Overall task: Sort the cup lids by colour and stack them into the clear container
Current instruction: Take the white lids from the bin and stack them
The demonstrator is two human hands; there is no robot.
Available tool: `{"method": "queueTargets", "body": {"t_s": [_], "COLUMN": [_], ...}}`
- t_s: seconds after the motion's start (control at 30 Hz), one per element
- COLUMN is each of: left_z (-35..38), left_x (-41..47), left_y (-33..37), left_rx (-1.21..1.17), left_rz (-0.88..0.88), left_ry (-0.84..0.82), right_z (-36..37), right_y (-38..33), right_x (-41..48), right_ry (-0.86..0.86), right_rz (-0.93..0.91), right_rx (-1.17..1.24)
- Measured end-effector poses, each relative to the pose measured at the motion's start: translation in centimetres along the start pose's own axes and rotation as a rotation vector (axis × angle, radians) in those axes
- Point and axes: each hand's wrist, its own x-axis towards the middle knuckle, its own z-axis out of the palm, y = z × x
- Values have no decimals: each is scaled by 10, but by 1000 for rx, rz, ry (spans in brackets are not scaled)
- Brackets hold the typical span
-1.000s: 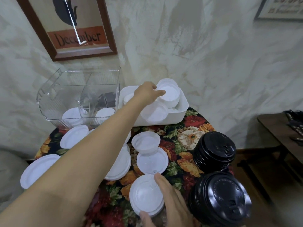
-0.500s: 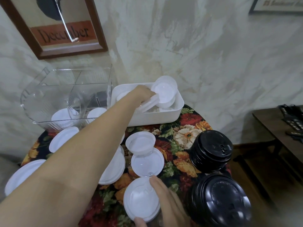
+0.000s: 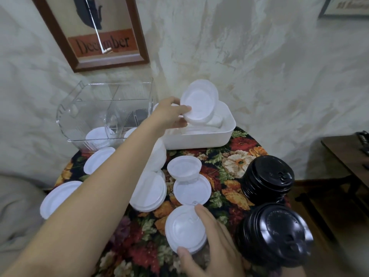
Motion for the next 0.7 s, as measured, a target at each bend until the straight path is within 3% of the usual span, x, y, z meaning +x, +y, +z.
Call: {"method": "queueTargets", "body": {"t_s": [0.27,0.4,0.53,0.7], "left_z": [-36,-35,-22,-15], "left_x": [-86,-103,-108,-104], "left_y": [-24,-50,-61,-66], "left_rx": [112,315,606,779], "left_rz": [105,116,278,391], "left_ry": [24,89,165,265], "right_z": [9,9,10,9], "right_y": [3,1,2,-1], "right_x": [-2,-3,-4,-3], "right_ry": [34,36,52,32], "right_rz": [40,60,70,79], "right_rx": [0,27,43,45]}}
